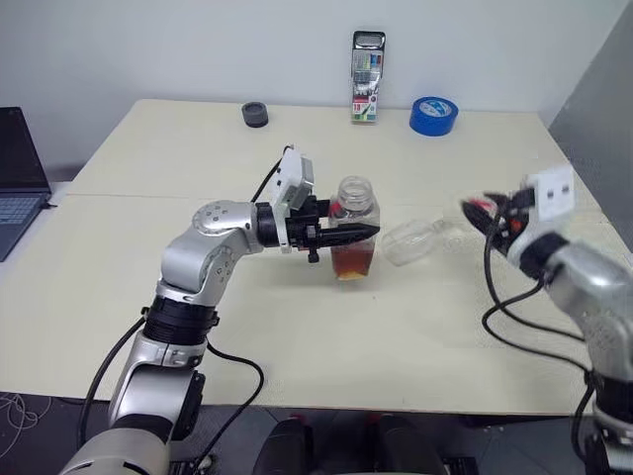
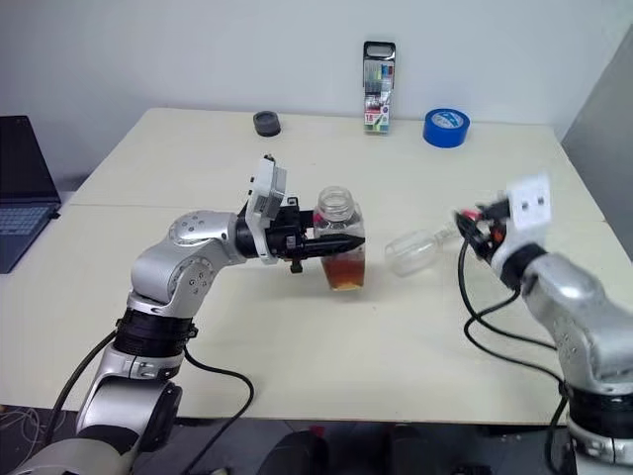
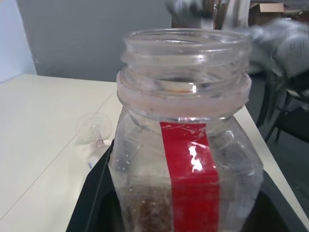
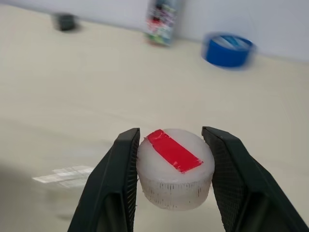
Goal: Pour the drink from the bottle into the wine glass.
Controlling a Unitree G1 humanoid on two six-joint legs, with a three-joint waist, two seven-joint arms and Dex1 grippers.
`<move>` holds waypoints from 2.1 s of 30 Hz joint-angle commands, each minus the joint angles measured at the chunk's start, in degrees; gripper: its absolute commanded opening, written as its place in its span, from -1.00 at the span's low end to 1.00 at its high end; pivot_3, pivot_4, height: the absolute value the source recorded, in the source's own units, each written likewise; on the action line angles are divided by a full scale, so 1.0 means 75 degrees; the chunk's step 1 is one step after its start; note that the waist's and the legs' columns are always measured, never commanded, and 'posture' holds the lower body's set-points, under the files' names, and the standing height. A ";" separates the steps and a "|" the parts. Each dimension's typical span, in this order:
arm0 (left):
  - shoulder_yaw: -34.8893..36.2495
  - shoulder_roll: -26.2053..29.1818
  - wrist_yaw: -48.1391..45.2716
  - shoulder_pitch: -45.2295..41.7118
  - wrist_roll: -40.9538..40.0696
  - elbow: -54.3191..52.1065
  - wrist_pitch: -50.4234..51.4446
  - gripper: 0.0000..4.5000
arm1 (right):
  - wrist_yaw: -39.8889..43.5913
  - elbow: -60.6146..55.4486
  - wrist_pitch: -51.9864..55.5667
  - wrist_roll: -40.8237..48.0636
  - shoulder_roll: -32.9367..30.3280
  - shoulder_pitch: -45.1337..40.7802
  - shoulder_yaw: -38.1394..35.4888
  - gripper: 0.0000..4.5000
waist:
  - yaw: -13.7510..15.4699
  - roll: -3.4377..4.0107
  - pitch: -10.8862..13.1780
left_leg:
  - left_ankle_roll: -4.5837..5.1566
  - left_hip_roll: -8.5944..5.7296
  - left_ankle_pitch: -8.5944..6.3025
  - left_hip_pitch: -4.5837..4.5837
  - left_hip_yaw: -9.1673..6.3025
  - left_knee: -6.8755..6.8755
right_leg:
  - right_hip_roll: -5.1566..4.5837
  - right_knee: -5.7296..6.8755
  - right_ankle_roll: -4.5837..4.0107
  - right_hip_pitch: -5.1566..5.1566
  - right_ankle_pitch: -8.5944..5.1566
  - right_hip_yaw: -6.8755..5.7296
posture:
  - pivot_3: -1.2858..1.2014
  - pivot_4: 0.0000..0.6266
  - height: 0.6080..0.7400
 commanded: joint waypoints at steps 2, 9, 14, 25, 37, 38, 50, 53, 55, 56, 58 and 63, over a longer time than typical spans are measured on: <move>0.0101 -0.0080 -0.0018 -0.0213 -0.0105 -0.0274 -0.0089 -0.21 | -0.0264 0.0104 -0.0996 -0.0717 0.0794 0.0638 0.0259 -0.19 | -0.0100 0.0004 0.0001 | -0.0005 0.0005 0.0003 0.0008 -0.0003 -0.0005 | 0.0010 0.0005 0.0000 0.0000 0.0000 -0.0001 | 0.03 -0.52 1.00; 0.0051 -0.0142 -0.0111 -0.0322 -0.0059 -0.0168 -0.0138 -0.21 | -0.0546 0.0874 -0.1258 -0.1324 0.1793 0.0876 0.0469 -0.19 | -0.0082 0.0008 0.0003 | -0.0011 0.0004 0.0006 0.0014 -0.0001 -0.0001 | 0.0012 0.0009 0.0000 0.0002 0.0000 0.0004 | 0.03 -0.52 1.00; 0.0035 -0.0176 -0.0100 -0.0293 -0.0055 -0.0226 -0.0134 -0.21 | -0.0595 0.1015 -0.1382 -0.1663 0.1970 0.0887 0.0446 -0.05 | -0.0079 0.0008 0.0003 | -0.0019 0.0003 0.0011 0.0011 -0.0001 -0.0001 | 0.0010 0.0006 0.0000 0.0002 0.0000 0.0004 | 0.03 -0.52 1.00; 0.0051 -0.0239 -0.0076 -0.0270 0.0005 -0.0168 -0.0232 -0.21 | -0.0200 0.0987 -0.1181 -0.1773 0.1773 0.0856 0.0299 0.99 | -0.0084 0.0008 0.0003 | -0.0018 0.0002 0.0010 0.0012 -0.0001 0.0000 | 0.0011 0.0008 0.0000 0.0002 0.0000 0.0004 | 0.03 -0.52 1.00; 0.0353 -0.0213 0.0518 -0.0387 0.0227 -0.0047 -0.0217 -0.21 | 0.1568 -0.0994 -0.0941 -0.0916 0.0462 0.0675 0.0293 0.99 | -0.0084 0.0020 0.0011 | -0.0010 -0.0001 0.0006 0.0011 -0.0003 0.0002 | 0.0011 0.0007 0.0000 0.0003 0.0000 0.0004 | 0.03 -0.52 1.00; 0.0378 -0.0211 0.0796 -0.0430 0.0395 0.0006 -0.0254 -0.21 | 0.1867 -0.1432 -0.0652 -0.0384 0.0248 0.0600 0.0084 0.99 | -0.0084 0.0020 0.0011 | 0.0004 0.0000 -0.0002 0.0010 -0.0006 0.0001 | 0.0012 0.0006 0.0000 0.0003 0.0000 0.0000 | 0.03 -0.52 1.00; 0.0972 -0.0682 0.5180 -0.0652 0.2440 0.0111 -0.0113 -0.21 | 0.1777 -0.2582 0.1619 0.4865 -0.1312 -0.1617 -0.0787 0.99 | -0.0063 0.0010 0.0014 | 0.0011 0.0000 -0.0006 0.0007 -0.0021 0.0006 | 0.0003 0.0002 0.0000 0.0013 0.0000 -0.0014 | 0.03 -0.52 1.00; 0.1181 -0.1110 0.6536 -0.0352 0.2996 -0.0005 -0.0125 -0.21 | 0.1626 -0.2380 0.1608 0.5004 -0.1266 -0.2040 -0.0463 0.99 | -0.0052 0.0008 0.0013 | 0.0010 -0.0001 -0.0006 0.0003 -0.0020 0.0008 | 0.0000 -0.0001 0.0001 0.0013 0.0000 -0.0016 | 0.03 -0.52 1.00; 0.1378 -0.1361 0.7437 -0.0017 0.3338 -0.0085 -0.0035 -0.21 | 0.1660 -0.2239 0.1565 0.5014 -0.1301 -0.2213 -0.0299 0.99 | -0.0054 0.0008 0.0013 | 0.0009 -0.0001 -0.0005 0.0003 -0.0017 0.0007 | 0.0000 -0.0003 0.0001 0.0013 0.0000 -0.0012 | 0.03 -0.52 1.00; 0.1446 -0.1457 0.7653 0.0164 0.3406 -0.0158 -0.0101 -0.21 | 0.1678 -0.2168 0.1548 0.5014 -0.1314 -0.2297 -0.0231 0.99 | -0.0060 0.0008 0.0013 | 0.0009 0.0000 -0.0005 0.0003 -0.0014 0.0007 | 0.0000 -0.0003 0.0001 0.0012 0.0000 -0.0010 | 0.03 -0.52 1.00; 0.1527 -0.1575 0.7771 0.0454 0.3383 -0.0264 -0.0322 -0.21 | 0.1732 -0.2058 0.1506 0.4973 -0.1346 -0.2423 -0.0122 0.99 | -0.0058 0.0007 0.0013 | 0.0009 0.0001 -0.0005 0.0004 -0.0012 0.0006 | 0.0000 0.0000 0.0001 0.0010 0.0000 -0.0008 | 0.03 -0.52 1.00; 0.1707 -0.1620 0.7825 0.1084 0.3373 0.0091 -0.1299 -0.21 | 0.1923 -0.1864 0.1370 0.4734 -0.1356 -0.2600 0.0159 0.99 | 0.0010 0.0004 0.0012 | 0.0008 0.0001 -0.0004 0.0001 -0.0014 0.0008 | -0.0002 -0.0001 0.0001 0.0008 0.0001 -0.0015 | 0.03 -0.52 1.00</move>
